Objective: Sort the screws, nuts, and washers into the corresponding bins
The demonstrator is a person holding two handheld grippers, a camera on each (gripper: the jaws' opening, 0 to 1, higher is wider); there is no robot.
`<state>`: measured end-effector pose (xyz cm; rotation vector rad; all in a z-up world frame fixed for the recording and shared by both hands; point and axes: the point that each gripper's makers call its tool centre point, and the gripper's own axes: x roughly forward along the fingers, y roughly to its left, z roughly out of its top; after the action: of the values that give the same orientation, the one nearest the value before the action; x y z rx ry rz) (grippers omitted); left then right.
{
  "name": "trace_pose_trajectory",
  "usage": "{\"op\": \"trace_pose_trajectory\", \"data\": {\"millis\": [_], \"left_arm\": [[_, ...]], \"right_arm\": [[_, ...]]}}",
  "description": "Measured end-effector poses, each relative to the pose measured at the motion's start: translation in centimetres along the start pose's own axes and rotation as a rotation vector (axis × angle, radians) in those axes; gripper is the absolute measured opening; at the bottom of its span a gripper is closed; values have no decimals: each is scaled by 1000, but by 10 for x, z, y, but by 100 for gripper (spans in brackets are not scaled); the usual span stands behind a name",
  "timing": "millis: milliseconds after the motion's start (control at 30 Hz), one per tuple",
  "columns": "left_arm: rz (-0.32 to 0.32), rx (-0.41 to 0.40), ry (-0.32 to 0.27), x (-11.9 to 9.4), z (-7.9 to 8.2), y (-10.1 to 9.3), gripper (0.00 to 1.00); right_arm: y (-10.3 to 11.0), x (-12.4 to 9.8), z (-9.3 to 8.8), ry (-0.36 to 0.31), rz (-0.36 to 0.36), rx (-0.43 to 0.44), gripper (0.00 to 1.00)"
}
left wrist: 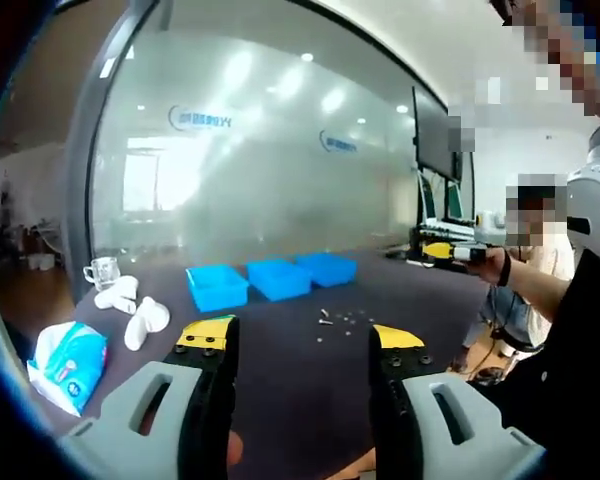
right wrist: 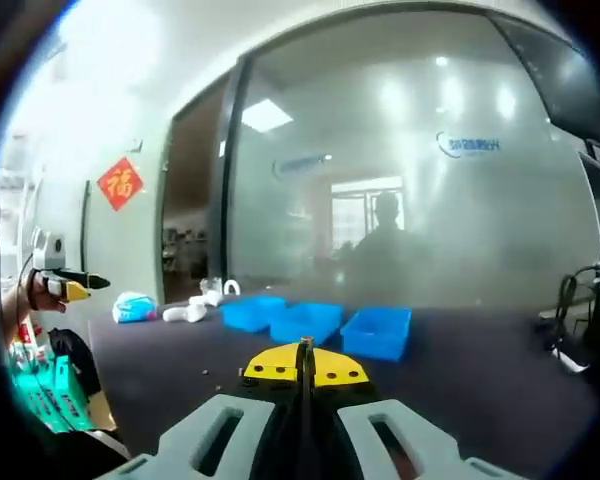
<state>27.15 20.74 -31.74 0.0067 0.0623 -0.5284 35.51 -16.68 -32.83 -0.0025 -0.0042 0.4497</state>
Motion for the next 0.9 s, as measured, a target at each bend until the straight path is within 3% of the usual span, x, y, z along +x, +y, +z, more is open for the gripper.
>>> {"op": "trace_pose_trajectory", "data": {"millis": [233,467,633,900], "left_arm": [[6,5,-6,0,2,0,50],[15,13,-5,-1,2,1,50],[19,10,-13,-2,2,2,50],[24,-19,-22,-4,-2,6,50]], "right_arm": [[-10,-4,4,-20,-59,-32,0],[-8,10,4,-12,-59,-33,0],[-15,32,13,-12,-57,-37,0],[-32,89,33,-22,-40,-2,0]]}}
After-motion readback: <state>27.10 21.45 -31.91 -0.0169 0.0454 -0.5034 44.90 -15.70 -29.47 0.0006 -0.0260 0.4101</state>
